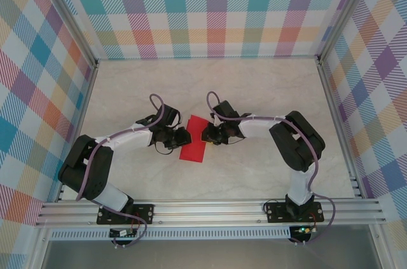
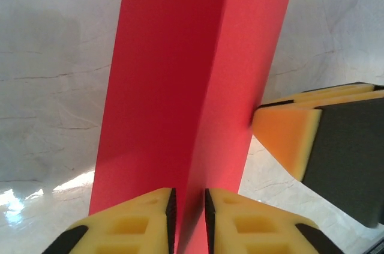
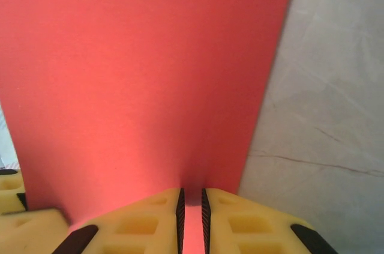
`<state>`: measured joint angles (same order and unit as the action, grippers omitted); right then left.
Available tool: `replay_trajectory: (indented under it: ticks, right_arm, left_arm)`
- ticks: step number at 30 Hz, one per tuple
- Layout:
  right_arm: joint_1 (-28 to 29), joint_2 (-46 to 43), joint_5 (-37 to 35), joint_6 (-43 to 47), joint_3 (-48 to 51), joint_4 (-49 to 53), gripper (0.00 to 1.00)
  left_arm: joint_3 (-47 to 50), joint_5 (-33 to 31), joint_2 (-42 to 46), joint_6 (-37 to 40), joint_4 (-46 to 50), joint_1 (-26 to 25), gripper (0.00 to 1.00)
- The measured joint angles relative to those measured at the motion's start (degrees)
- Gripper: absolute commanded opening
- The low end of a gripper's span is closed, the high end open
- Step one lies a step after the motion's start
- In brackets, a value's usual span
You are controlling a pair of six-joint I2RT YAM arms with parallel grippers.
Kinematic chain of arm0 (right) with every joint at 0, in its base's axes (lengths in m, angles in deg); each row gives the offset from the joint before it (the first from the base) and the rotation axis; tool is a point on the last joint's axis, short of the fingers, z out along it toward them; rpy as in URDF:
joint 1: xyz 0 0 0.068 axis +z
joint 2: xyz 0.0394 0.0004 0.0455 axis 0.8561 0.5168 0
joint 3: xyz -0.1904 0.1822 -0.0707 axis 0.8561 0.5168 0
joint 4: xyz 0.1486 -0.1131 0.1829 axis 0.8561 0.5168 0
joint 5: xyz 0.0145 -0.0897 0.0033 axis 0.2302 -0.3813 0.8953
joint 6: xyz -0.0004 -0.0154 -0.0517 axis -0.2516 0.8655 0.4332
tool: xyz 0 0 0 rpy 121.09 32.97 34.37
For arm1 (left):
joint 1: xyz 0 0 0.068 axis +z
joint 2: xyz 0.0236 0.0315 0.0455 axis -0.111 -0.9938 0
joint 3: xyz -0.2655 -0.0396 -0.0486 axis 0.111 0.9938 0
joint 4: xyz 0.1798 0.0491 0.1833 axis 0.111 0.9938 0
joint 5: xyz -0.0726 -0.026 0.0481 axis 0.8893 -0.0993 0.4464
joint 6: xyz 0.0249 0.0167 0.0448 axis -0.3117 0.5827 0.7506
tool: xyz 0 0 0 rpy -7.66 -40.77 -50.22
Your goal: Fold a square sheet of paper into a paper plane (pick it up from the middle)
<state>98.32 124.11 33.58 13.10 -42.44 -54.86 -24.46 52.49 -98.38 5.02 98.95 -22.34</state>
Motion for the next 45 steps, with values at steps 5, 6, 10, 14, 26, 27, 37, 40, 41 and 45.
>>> replay_trajectory:
  ticks: [5,6,10,14,26,27,37,40,41,45]
  right_arm:
    - [0.0,0.68,-0.11,0.0,-0.76,0.55,0.17]
    - [0.0,0.76,-0.13,0.0,-0.96,0.61,0.17]
    - [0.0,1.33,-0.15,0.0,-1.64,1.16,0.17]
    - [0.0,1.7,-0.17,0.0,-2.08,1.84,0.17]
    - [0.0,2.4,-0.2,-0.42,-3.28,3.65,0.16]
    - [0.0,2.4,-0.2,-0.39,-3.28,3.67,0.16]
    - [0.0,2.4,-0.22,-0.39,-3.28,3.67,0.16]
    - [0.0,2.4,-0.33,-0.39,-3.28,3.69,0.16]
    - [0.0,2.4,-0.37,-0.39,-3.28,3.69,0.16]
    - [0.0,2.4,-0.37,-0.39,-3.28,3.67,0.16]
  left_arm:
    - [0.61,3.45,0.09,-0.17,-0.72,0.0,0.39]
    - [0.98,4.07,0.2,-0.17,-0.68,0.0,0.4]
    - [2.16,6.03,0.87,-0.17,-0.48,0.0,0.4]
    - [2.97,8.35,2.08,-0.39,-0.81,0.0,0.43]
    - [3.82,10.29,5.14,-2.95,-1.51,0.0,0.35]
    - [3.82,9.53,5.07,-2.93,-0.7,-0.02,0.33]
    - [3.67,0.7,-0.31,-3.17,6.19,-0.02,0.15]
    - [3.1,-0.13,-1.05,-3.19,7.19,-0.02,0.14]
    - [2.75,-0.2,-1.11,-3.19,7.26,-0.02,0.15]
    - [1.75,0.94,-1.11,-3.23,6.14,-0.02,0.21]
